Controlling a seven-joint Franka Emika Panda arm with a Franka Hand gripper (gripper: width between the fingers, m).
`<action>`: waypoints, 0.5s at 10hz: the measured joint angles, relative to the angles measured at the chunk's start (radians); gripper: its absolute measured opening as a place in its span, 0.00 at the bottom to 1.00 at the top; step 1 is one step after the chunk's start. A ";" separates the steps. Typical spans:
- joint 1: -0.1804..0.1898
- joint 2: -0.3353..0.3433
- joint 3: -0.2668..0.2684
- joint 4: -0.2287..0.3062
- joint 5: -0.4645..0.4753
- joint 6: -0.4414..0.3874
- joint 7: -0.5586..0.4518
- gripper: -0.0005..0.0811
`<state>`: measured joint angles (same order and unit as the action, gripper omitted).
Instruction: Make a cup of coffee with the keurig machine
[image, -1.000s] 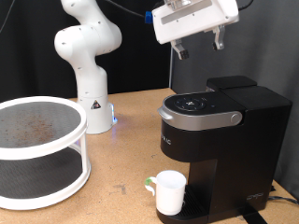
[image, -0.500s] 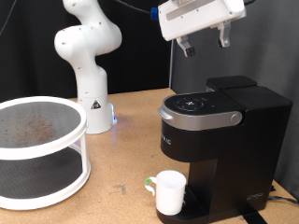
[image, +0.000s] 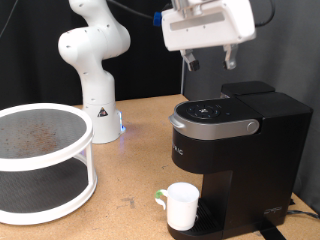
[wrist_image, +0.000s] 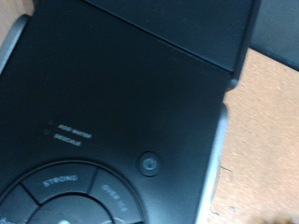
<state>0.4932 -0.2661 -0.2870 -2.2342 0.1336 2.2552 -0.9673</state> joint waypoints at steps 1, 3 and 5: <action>0.000 0.010 -0.014 -0.004 0.034 -0.003 -0.019 0.85; 0.000 0.016 -0.038 -0.019 0.090 0.012 -0.054 0.68; -0.001 0.036 -0.056 -0.022 0.104 0.024 -0.064 0.52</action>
<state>0.4925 -0.2299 -0.3434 -2.2565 0.2378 2.2794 -1.0309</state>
